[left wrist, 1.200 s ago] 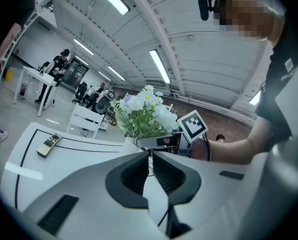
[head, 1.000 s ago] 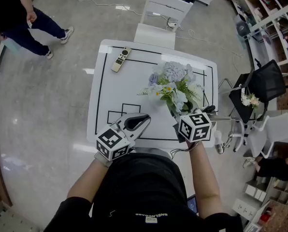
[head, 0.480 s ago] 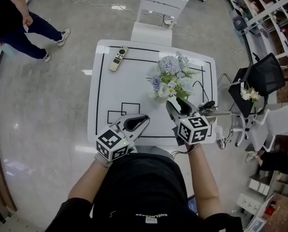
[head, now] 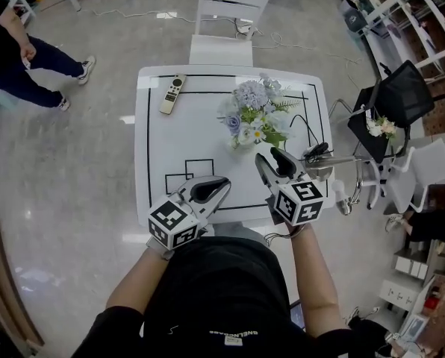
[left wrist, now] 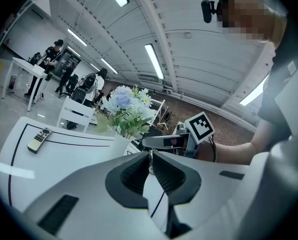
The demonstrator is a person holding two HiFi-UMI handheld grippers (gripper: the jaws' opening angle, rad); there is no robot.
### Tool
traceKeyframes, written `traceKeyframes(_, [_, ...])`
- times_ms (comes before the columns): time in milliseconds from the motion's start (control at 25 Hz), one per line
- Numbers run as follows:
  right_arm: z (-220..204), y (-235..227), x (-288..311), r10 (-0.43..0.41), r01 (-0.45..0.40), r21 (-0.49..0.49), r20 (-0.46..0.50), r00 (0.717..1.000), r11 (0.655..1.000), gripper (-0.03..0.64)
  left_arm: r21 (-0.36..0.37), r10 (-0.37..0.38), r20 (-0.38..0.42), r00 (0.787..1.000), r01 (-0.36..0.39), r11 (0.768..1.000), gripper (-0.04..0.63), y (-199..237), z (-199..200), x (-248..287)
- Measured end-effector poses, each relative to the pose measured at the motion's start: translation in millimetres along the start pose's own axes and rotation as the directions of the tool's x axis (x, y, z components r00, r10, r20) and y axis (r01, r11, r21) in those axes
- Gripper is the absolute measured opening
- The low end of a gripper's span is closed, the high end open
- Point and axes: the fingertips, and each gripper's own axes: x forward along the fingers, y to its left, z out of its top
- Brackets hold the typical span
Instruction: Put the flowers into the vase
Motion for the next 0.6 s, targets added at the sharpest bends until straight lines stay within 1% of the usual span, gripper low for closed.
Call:
traceKeyframes(80, [9,4,-10,-0.017,0.017,0.01,0.046,0.999,1.0,0.181,0.006,-0.026,-0.018,0.999,0.026,1.0,0.008,-3,-1,0])
traceKeyframes(160, [15,8,-22,-0.045,0.043,0.022,0.096,0.994,0.999,0.181,0.017,-0.067,-0.038,0.997,0.068,0.998,0.008,-9,0,-1])
traceKeyframes(320, [23,16,-51,-0.095,0.088,0.048,0.181,0.979,0.995,0.179,0.056,-0.145,-0.066,0.987,0.149,0.987,0.008,-22,5,-2])
traceKeyframes(400, [25,19,-67,-0.124,0.113,0.061,0.215,0.969,0.992,0.172,0.07,-0.182,-0.083,0.98,0.187,0.98,0.008,-29,6,0])
traceKeyframes(600, [27,21,-114,-0.205,0.182,0.104,0.304,0.93,0.978,0.116,0.08,-0.269,-0.114,0.956,0.279,0.957,0.008,-54,7,14])
